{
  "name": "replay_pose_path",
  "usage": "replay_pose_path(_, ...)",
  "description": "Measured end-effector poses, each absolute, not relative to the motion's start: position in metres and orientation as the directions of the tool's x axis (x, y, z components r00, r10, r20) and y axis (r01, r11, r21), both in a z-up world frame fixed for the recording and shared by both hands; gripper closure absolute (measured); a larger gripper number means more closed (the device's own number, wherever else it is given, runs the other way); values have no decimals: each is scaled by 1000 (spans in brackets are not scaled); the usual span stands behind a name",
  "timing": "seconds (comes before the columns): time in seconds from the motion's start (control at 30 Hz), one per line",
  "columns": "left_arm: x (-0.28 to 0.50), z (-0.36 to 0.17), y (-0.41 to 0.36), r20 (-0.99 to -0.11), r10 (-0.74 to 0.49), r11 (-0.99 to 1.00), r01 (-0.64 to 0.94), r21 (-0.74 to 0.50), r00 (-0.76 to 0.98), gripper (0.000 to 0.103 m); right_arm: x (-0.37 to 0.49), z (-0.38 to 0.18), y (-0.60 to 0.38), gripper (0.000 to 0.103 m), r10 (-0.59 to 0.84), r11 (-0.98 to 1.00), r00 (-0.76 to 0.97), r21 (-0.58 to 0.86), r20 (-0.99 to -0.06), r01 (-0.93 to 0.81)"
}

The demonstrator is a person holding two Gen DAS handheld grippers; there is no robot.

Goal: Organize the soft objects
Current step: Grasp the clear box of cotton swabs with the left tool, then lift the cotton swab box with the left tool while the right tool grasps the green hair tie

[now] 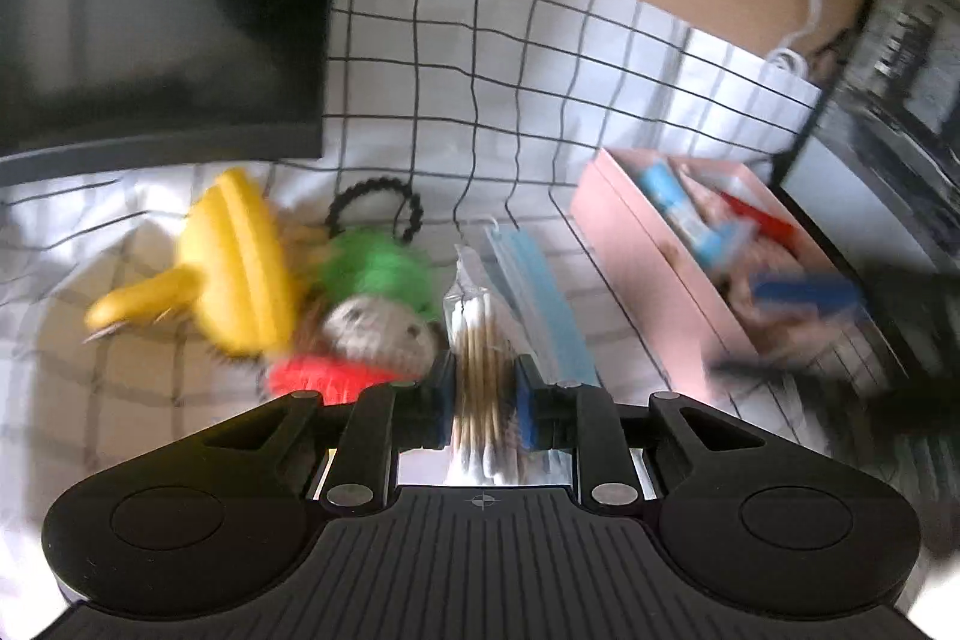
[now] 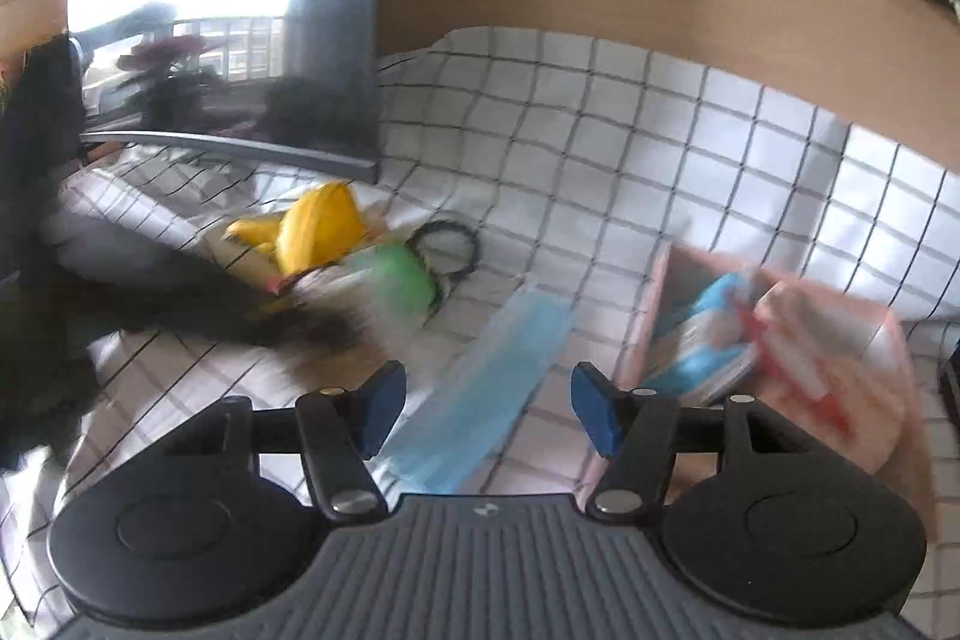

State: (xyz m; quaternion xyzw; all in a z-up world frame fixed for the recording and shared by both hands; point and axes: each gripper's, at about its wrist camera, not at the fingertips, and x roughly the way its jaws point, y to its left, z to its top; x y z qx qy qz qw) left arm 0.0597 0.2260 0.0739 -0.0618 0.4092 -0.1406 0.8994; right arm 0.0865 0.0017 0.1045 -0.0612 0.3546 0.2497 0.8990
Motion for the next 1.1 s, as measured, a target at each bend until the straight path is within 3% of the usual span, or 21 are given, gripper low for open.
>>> replay_pose_path(0.17,-1,88,241,-738,-223,974,165,-152,636,80,126,116,3,43,383,890,659,68,-647,-450)
replay_pose_path(0.27,-23,84,248,-758,-197,980,148,-133,622,80,165,109,25,56,427,892,625,188,-653,-412)
replay_pose_path(0.33,-31,78,252,-760,-214,977,142,-161,614,80,197,94,44,59,458,884,578,278,-675,-375)
replay_pose_path(0.43,-40,69,251,-754,-214,977,122,-177,621,78,234,68,76,61,414,906,560,265,-718,-330)
replay_pose_path(0.47,-41,68,252,-748,-219,975,114,-190,626,78,243,60,85,65,390,914,557,239,-733,-327)
replay_pose_path(0.53,-39,64,254,-749,-227,972,94,-216,622,77,259,44,101,83,362,921,534,207,-764,-329)
replay_pose_path(0.57,-37,63,253,-750,-221,973,86,-215,623,76,264,37,105,96,354,924,518,204,-778,-324)
replay_pose_path(0.73,-33,57,254,-754,-233,968,69,-243,615,74,265,36,106,96,349,929,519,214,-780,-302)
replay_pose_path(0.87,-33,49,250,-752,-273,954,68,-292,600,73,225,78,85,96,389,910,575,205,-720,-359)
replay_pose_path(1.1,-22,34,238,-734,-422,885,68,-460,533,72,112,147,30,96,405,868,651,48,-642,-494)
